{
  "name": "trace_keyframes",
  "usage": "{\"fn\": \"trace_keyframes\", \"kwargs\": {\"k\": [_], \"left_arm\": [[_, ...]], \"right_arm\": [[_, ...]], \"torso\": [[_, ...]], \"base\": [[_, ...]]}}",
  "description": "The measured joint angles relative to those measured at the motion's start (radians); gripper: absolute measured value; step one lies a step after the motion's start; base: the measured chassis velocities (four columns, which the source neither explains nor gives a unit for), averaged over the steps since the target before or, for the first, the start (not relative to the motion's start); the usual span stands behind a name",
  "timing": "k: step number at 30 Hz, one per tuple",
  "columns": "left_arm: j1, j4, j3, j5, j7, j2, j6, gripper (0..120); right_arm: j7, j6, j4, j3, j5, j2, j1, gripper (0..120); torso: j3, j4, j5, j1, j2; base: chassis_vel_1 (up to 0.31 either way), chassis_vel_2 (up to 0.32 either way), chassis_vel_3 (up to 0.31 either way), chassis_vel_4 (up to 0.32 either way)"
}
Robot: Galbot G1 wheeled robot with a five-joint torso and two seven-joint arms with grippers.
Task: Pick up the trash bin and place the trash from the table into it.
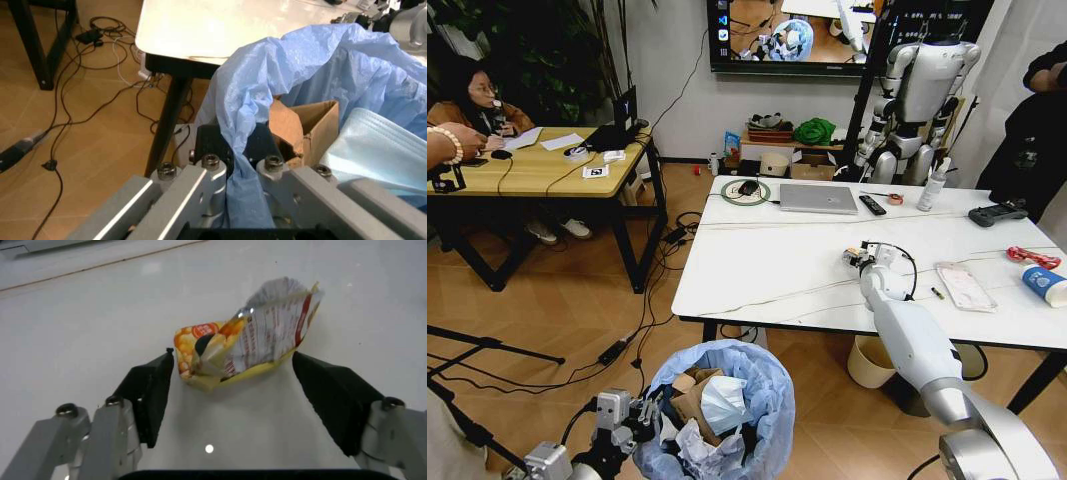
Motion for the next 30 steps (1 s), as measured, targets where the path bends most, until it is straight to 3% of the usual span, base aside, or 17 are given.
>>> {"fn": "trace_keyframes", "kwargs": {"k": [3, 6, 10, 18, 30], "left_arm": [[0.0, 0.0, -0.002, 0.0, 0.0, 0.0, 0.0, 0], [0.001, 0.0, -0.003, 0.0, 0.0, -0.001, 0.0, 0], [0.002, -0.002, -0.005, 0.0, 0.0, 0.0, 0.0, 0], [0.002, -0.002, -0.005, 0.0, 0.0, -0.001, 0.0, 0], [0.002, -0.002, -0.004, 0.001, 0.0, -0.002, -0.001, 0]], "right_arm": [[-0.01, 0.006, -0.007, -0.003, 0.0, 0.002, 0.004, 52], [-0.015, 0.01, -0.011, -0.004, 0.0, 0.002, 0.006, 46], [-0.028, 0.018, -0.019, -0.006, -0.001, 0.002, 0.01, 26], [-0.039, 0.026, -0.023, -0.006, -0.001, -0.001, 0.01, 1], [-0.047, 0.031, -0.026, -0.005, 0.0, -0.005, 0.008, 0]], "torso": [[0.0, 0.0001, 0.0, 0.0, 0.0], [0.0, 0.0001, -0.0001, 0.0, 0.0], [0.0, 0.0001, -0.0001, 0.0, 0.0], [0.0, 0.0001, -0.0001, 0.0, 0.0], [0.0, 0.0, 0.0, 0.0, 0.0]], "base": [[0.0, 0.0, 0.0, 0.0], [0.0, 0.0, 0.0, 0.0], [0.0, 0.0, 0.0, 0.0], [0.0, 0.0, 0.0, 0.0], [0.0, 0.0, 0.0, 0.0]]}}
